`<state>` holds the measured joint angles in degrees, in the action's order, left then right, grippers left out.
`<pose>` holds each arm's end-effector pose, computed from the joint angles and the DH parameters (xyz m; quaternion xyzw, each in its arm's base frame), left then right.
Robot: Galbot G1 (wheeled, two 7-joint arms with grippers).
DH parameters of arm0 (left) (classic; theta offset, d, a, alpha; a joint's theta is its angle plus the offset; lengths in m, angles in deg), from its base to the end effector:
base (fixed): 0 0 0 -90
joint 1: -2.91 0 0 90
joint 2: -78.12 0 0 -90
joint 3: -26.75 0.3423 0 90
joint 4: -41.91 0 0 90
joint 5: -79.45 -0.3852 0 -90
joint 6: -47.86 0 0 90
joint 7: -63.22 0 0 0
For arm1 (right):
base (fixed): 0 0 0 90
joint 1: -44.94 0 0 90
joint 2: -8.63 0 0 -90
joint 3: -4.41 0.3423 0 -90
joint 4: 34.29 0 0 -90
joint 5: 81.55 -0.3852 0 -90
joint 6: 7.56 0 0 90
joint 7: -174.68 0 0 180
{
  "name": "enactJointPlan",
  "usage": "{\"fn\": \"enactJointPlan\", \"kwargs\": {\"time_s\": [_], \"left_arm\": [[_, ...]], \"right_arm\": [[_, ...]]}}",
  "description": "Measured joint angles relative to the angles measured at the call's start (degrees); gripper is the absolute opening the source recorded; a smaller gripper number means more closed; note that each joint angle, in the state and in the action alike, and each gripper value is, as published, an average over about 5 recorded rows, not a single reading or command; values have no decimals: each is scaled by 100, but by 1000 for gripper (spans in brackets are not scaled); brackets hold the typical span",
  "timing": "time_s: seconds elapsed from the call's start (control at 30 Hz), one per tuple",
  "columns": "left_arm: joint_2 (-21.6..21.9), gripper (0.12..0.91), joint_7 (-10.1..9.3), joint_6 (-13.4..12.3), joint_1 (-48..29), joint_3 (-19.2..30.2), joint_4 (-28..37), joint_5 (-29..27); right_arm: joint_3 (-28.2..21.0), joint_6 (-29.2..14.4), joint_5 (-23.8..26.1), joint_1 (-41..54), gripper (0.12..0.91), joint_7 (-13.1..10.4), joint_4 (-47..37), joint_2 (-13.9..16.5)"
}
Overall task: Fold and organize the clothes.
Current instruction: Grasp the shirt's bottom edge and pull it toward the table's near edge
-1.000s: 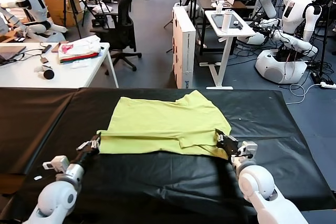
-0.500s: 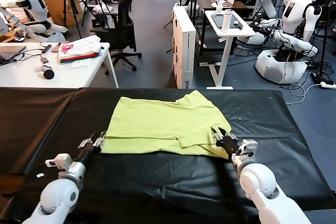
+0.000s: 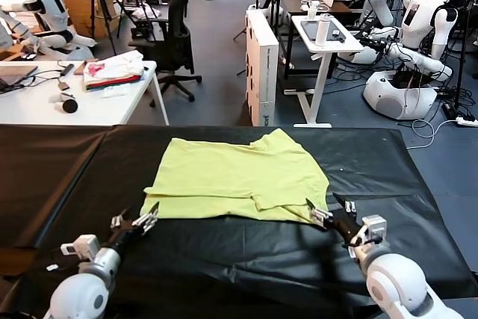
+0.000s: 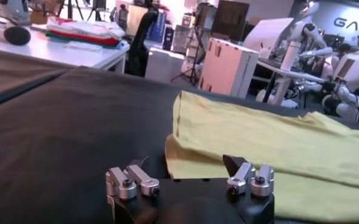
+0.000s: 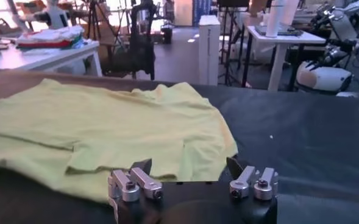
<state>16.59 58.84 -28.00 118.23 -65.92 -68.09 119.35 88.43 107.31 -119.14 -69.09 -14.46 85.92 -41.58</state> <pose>0.2511 0.1152 -0.3147 -0.0317 -0.9773 0.0941 0.1873 0.2469 -0.0684 -0.2593 0.1257 -0.9619 0.0257 0.2416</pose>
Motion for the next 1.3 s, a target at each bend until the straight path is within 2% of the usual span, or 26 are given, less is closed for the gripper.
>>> {"fn": "enactJointPlan", "kwargs": {"time_s": [0.1, 0.27, 0.4, 0.5, 0.6, 0.73, 0.87, 0.97, 1.03, 1.13, 1.3], "left_arm": [[-4, 907, -3, 1, 52, 2, -30, -6], [-4, 866, -12, 1, 127, -4, -84, -1], [-2, 776, -17, -9, 146, -12, -95, -2], [-1, 678, -19, -19, 149, -14, -95, -4], [-1, 592, -19, -29, 155, -14, -94, -12], [-8, 486, -17, -45, 174, -15, -82, -30], [-11, 346, -11, -61, 203, -27, -81, -35], [-8, 239, -5, -72, 221, -43, -85, -36], [-2, 188, 1, -75, 233, -52, -87, -36], [10, 154, 12, -80, 252, -60, -90, -39], [44, 147, 19, -91, 298, -71, -110, -78]], "right_arm": [[12, 5, 0, -84, 899, -1, 34, 32], [67, 5, -3, -214, 816, -5, 76, 84], [82, 0, -7, -286, 786, 7, 68, 116], [82, -8, -7, -317, 766, 14, 40, 129], [86, -19, -11, -326, 708, 12, 30, 138], [89, -29, -19, -316, 510, -7, 31, 142], [97, -33, -41, -332, 253, -31, 35, 147], [127, -31, -73, -374, 147, -58, 57, 173], [161, -10, -121, -403, 138, -109, 74, 200], [229, 120, -239, -466, 138, -256, 121, 250], [402, 472, -609, -622, 138, -551, 267, 398]]}}
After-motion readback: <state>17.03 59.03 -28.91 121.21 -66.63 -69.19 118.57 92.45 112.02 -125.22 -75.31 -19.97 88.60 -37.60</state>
